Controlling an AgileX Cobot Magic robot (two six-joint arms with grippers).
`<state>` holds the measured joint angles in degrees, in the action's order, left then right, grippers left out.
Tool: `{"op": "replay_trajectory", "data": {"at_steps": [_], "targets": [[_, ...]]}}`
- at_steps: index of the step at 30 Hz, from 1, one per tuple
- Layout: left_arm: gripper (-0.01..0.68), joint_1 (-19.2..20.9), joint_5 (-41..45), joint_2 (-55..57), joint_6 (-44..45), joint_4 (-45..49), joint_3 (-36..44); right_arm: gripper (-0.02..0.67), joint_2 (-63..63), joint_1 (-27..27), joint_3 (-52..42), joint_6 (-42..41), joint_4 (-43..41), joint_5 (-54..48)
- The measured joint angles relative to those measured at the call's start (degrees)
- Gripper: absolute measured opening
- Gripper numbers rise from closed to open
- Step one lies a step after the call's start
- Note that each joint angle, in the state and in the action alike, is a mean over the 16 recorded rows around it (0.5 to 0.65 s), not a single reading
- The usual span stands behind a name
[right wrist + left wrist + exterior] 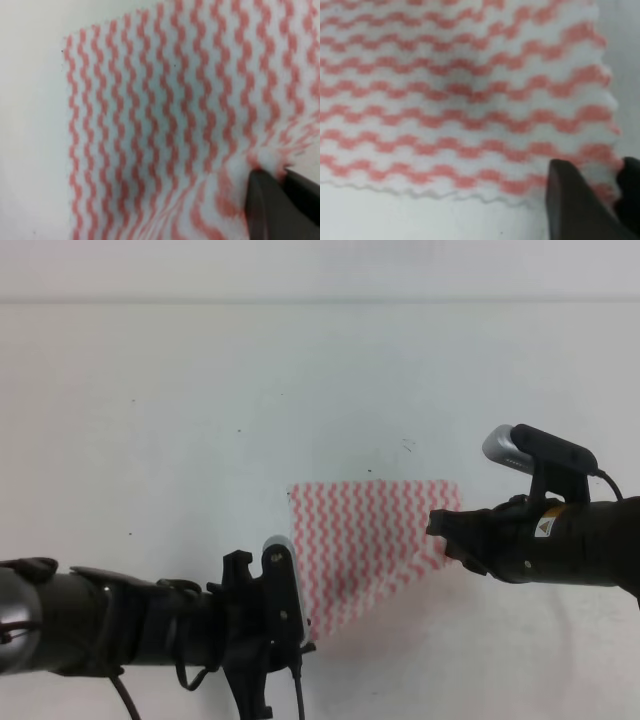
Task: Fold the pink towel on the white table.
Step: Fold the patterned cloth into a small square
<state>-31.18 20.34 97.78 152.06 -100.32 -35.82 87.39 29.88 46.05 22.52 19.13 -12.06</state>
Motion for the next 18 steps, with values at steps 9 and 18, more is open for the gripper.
{"op": "replay_trajectory", "data": {"at_steps": [9,18], "targets": [[0.018,0.0,0.9,-0.5,-2.7,0.0,-0.2,-0.016,0.1,0.0,0.0,0.1,-0.1,-0.3],[-0.003,0.0,0.4,-2.2,-8.6,0.1,-1.1,-0.016,0.0,0.0,0.0,0.1,-0.2,-0.4]]}}
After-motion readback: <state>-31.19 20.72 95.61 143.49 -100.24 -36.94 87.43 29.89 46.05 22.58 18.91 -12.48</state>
